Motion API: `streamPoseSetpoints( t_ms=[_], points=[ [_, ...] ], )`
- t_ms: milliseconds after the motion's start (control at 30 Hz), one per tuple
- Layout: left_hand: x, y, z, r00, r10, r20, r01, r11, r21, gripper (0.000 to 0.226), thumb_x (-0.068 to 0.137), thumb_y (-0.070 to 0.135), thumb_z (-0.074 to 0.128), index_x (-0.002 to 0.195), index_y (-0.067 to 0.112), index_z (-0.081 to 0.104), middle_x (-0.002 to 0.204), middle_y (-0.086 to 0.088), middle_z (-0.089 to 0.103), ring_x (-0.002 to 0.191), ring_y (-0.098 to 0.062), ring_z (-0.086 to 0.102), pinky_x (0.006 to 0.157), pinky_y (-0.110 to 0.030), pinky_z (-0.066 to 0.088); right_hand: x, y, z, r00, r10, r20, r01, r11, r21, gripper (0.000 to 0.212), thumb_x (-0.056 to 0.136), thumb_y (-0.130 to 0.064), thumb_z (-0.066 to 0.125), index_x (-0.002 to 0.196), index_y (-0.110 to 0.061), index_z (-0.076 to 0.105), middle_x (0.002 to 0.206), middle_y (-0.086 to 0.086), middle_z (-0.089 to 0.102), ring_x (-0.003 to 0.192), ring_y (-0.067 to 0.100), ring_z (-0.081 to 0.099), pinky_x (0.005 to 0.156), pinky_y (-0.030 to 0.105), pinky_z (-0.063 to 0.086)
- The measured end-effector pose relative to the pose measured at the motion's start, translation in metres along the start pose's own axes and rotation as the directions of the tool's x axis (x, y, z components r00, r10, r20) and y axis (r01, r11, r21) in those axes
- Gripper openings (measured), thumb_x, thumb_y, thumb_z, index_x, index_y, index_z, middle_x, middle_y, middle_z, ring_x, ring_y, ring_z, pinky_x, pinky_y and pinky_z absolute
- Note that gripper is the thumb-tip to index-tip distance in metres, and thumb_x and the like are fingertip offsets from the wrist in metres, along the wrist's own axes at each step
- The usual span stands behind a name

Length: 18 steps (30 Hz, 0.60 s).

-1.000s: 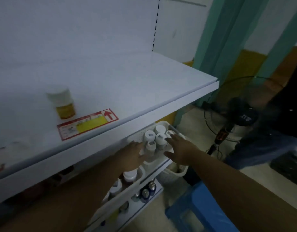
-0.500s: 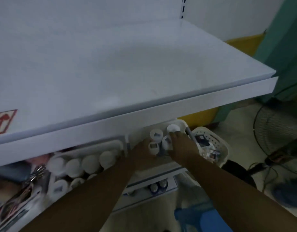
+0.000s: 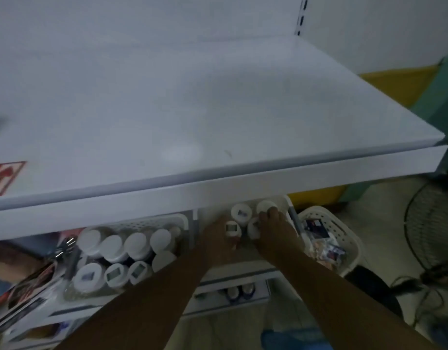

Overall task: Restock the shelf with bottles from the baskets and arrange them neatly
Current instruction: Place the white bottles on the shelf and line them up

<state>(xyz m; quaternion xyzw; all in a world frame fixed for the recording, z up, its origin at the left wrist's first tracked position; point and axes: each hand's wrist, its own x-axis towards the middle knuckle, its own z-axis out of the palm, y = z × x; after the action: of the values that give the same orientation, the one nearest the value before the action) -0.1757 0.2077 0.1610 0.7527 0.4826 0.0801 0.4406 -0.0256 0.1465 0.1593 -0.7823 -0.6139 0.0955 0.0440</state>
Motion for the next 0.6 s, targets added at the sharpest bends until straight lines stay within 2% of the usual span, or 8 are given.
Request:
streamPoseSetpoints(
  t_ms=[133, 200, 267, 367, 433, 500, 567, 600],
  points=[
    [-0.028, 0.009, -0.03, 0.994, 0.052, -0.092, -0.068, 0.983, -0.172, 0.014, 0.087, 0.014, 0.062, 0.098, 0.015, 0.054, 0.103, -0.012, 0.064, 0.097, -0.026, 0.062, 0.085, -0.03, 0.052, 0.001, -0.014, -0.013, 0.999, -0.03, 0.031, 0.034, 0.992, -0.125, 0.061, 0.083, -0.035, 0.059, 0.133, -0.009, 0.035, 0.129, 0.013, 0.04, 0.115, 0.028, 0.045, 0.091, 0.036, 0.044],
    [-0.049, 0.008, -0.052, 0.983, 0.068, -0.17, -0.105, 0.969, -0.223, 0.013, 0.085, 0.015, 0.065, 0.093, 0.018, 0.055, 0.097, -0.005, 0.065, 0.09, -0.017, 0.063, 0.081, -0.02, 0.051, -0.004, -0.022, -0.019, 0.998, -0.062, 0.023, 0.065, 0.986, -0.153, 0.059, 0.08, -0.037, 0.061, 0.129, -0.013, 0.039, 0.127, 0.009, 0.043, 0.113, 0.026, 0.044, 0.091, 0.036, 0.043],
    [-0.073, 0.006, -0.078, 0.981, 0.077, -0.176, -0.124, 0.954, -0.273, 0.014, 0.083, 0.017, 0.069, 0.093, 0.02, 0.059, 0.09, 0.006, 0.064, 0.08, -0.005, 0.061, 0.068, -0.006, 0.047, -0.014, -0.033, -0.026, 0.998, -0.056, -0.02, 0.055, 0.997, -0.058, 0.06, 0.075, -0.043, 0.064, 0.125, -0.017, 0.042, 0.123, 0.005, 0.048, 0.11, 0.024, 0.047, 0.09, 0.035, 0.042],
    [-0.117, -0.003, -0.12, 0.988, 0.061, -0.143, -0.108, 0.93, -0.351, 0.017, 0.08, 0.014, 0.071, 0.094, 0.019, 0.062, 0.091, 0.006, 0.066, 0.082, -0.006, 0.064, 0.071, -0.01, 0.049, -0.038, -0.058, -0.043, 0.999, -0.008, -0.049, 0.021, 0.958, 0.286, 0.062, 0.067, -0.043, 0.074, 0.118, -0.021, 0.048, 0.111, 0.001, 0.057, 0.104, 0.022, 0.056, 0.084, 0.028, 0.046],
    [-0.15, -0.01, -0.145, 0.986, 0.04, -0.165, -0.103, 0.913, -0.396, 0.018, 0.08, 0.011, 0.071, 0.096, 0.015, 0.064, 0.094, 0.001, 0.067, 0.084, -0.009, 0.066, 0.073, -0.016, 0.052, -0.051, -0.084, -0.058, 0.998, -0.063, -0.013, 0.061, 0.866, 0.496, 0.051, 0.067, -0.033, 0.08, 0.108, -0.022, 0.05, 0.101, -0.004, 0.058, 0.097, 0.017, 0.058, 0.07, 0.012, 0.042],
    [-0.183, -0.019, -0.165, 0.983, -0.003, -0.185, -0.085, 0.879, -0.468, 0.019, 0.081, 0.011, 0.071, 0.098, 0.01, 0.064, 0.093, -0.002, 0.068, 0.078, -0.007, 0.068, 0.065, -0.016, 0.052, -0.066, -0.118, -0.074, 0.989, -0.133, 0.069, 0.047, 0.714, 0.699, 0.042, 0.069, -0.02, 0.081, 0.101, -0.024, 0.053, 0.1, -0.006, 0.059, 0.09, 0.009, 0.06, 0.06, 0.001, 0.039],
    [-0.218, -0.027, -0.183, 0.982, -0.037, -0.186, -0.066, 0.852, -0.519, 0.016, 0.082, 0.016, 0.069, 0.098, 0.015, 0.064, 0.093, -0.002, 0.071, 0.076, -0.009, 0.069, 0.063, -0.019, 0.054, -0.083, -0.153, -0.089, 0.967, -0.208, 0.146, -0.026, 0.489, 0.872, 0.038, 0.072, -0.011, 0.079, 0.101, -0.026, 0.061, 0.108, -0.001, 0.065, 0.083, 0.003, 0.065, 0.061, 0.007, 0.047],
    [-0.234, -0.031, -0.191, 0.983, -0.039, -0.18, -0.069, 0.829, -0.555, 0.015, 0.084, 0.018, 0.067, 0.098, 0.017, 0.065, 0.094, -0.001, 0.072, 0.078, -0.01, 0.071, 0.065, -0.021, 0.056, -0.092, -0.17, -0.097, 0.953, -0.247, 0.176, -0.076, 0.366, 0.928, 0.039, 0.072, -0.009, 0.077, 0.105, -0.026, 0.065, 0.107, 0.002, 0.069, 0.082, 0.007, 0.068, 0.062, 0.016, 0.051]
  ],
)
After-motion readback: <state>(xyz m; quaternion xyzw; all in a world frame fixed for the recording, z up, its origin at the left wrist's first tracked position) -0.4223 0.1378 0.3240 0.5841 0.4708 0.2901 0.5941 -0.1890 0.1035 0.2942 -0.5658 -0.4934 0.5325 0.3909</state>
